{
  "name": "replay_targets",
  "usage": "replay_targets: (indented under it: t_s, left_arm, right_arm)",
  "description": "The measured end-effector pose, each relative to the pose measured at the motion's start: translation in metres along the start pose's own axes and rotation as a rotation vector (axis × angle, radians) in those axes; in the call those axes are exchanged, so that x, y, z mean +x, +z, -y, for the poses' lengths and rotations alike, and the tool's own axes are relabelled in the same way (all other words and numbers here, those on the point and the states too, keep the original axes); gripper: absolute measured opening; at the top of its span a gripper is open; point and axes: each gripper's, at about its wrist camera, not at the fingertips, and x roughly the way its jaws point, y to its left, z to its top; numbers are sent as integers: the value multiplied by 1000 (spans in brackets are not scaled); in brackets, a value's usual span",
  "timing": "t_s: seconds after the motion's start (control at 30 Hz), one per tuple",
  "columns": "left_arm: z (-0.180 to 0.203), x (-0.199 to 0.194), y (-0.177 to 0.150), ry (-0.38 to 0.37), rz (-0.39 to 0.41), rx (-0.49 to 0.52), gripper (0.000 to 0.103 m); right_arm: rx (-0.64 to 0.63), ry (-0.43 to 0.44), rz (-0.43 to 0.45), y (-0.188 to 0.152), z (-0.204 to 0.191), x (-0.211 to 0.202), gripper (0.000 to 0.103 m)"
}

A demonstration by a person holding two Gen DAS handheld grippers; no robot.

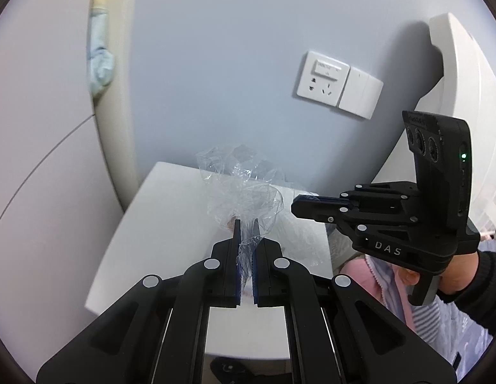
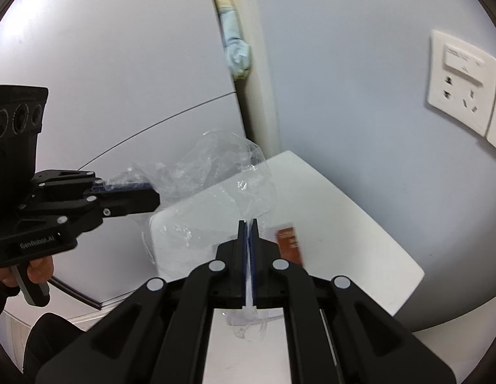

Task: Collect trash
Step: 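Lift the clear plastic bag off the cabinet with the right tool, then carry the held plastic bag down over the bin with the right tool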

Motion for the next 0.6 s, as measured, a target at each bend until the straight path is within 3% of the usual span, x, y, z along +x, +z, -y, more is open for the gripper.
replay_targets:
  t_s: [0.6]
  left_arm:
    - [-37, -102, -95, 112, 34, -98, 3]
  right_arm:
    - [-105, 178, -57, -19, -129, 30, 4]
